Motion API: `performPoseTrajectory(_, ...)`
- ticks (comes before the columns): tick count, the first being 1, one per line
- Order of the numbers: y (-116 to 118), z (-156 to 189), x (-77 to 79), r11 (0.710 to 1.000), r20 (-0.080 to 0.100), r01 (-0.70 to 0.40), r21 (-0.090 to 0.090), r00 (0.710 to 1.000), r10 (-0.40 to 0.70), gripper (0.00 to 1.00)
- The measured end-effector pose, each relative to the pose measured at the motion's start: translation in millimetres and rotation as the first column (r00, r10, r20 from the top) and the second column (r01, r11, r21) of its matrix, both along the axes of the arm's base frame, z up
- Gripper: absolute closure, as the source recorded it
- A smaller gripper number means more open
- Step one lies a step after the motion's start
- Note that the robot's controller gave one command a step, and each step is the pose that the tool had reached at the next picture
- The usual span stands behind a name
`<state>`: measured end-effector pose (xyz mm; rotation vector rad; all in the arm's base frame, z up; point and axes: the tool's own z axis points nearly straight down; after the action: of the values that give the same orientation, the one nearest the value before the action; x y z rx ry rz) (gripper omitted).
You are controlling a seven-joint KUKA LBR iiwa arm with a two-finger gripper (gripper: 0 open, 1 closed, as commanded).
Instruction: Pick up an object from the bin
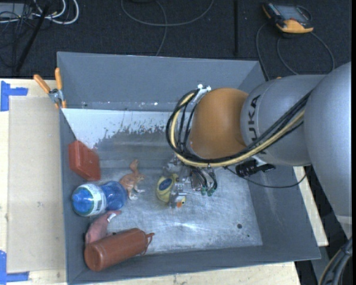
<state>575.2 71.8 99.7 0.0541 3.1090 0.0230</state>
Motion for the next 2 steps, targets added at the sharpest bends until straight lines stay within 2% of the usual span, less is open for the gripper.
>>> performPoseTrajectory(2, -2, 29, -3.9, 1.000, -0.021, -0.001, -0.009, 1.000, 0.001, 1.00)
